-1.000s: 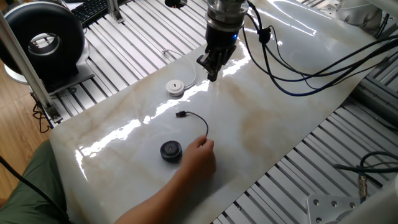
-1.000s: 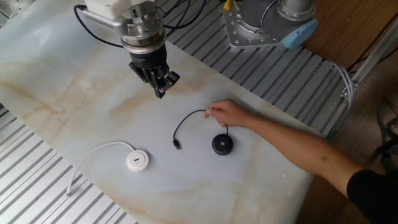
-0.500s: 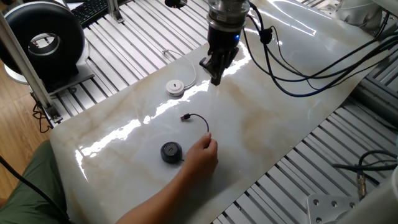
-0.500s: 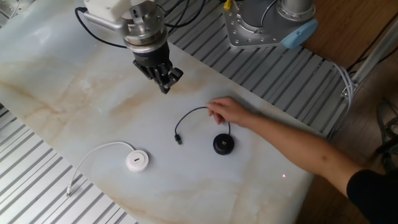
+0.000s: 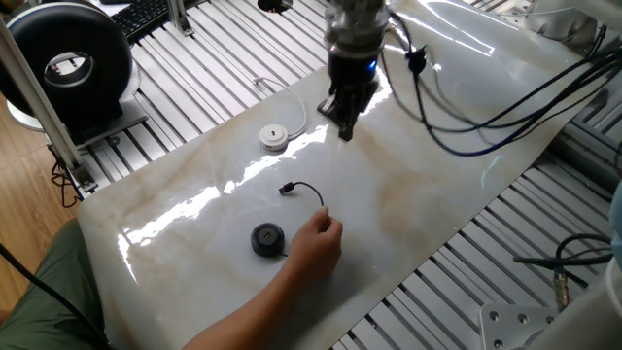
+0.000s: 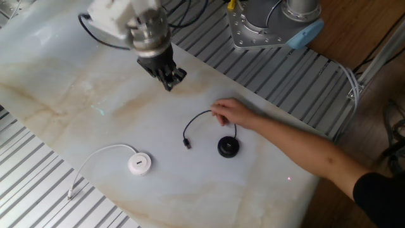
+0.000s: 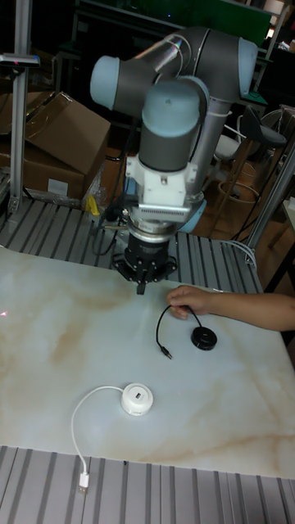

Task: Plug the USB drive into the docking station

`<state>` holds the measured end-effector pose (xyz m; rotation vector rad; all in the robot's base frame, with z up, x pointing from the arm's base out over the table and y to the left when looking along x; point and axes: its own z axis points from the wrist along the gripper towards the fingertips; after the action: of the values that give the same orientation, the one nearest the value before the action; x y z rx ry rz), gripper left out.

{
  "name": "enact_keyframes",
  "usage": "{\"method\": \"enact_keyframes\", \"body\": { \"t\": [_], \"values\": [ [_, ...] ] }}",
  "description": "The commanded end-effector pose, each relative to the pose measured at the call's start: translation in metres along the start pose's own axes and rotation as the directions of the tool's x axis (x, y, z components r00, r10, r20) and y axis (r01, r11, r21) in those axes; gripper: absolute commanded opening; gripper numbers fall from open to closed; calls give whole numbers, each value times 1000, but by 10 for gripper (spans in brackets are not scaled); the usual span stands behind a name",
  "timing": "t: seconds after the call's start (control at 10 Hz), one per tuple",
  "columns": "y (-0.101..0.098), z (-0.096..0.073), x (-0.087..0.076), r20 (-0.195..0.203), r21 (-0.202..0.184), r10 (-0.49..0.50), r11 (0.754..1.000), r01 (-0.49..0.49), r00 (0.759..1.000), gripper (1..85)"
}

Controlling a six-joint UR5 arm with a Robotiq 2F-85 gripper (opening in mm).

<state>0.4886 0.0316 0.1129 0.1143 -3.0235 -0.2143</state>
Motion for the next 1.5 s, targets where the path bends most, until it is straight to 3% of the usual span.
{"method": "enact_keyframes", "body": {
  "t": [0.0,0.2,0.5,0.6,0.7,0.9,1.1,1.4],
  "values": [
    [54,38,-23,35,-94,62,994,-58,997,13],
    [71,59,-39,70,-82,105,992,-99,992,13],
    [87,71,-65,95,-62,142,989,-137,985,13],
    [80,79,-78,120,-42,135,990,-131,984,13],
    [60,81,-85,133,15,102,994,-105,986,13],
    [37,81,-78,122,49,38,998,-45,992,13],
    [17,84,-64,115,42,-7,999,2,993,13],
    [-24,75,-39,107,104,-95,991,83,990,13]
  ]
}}
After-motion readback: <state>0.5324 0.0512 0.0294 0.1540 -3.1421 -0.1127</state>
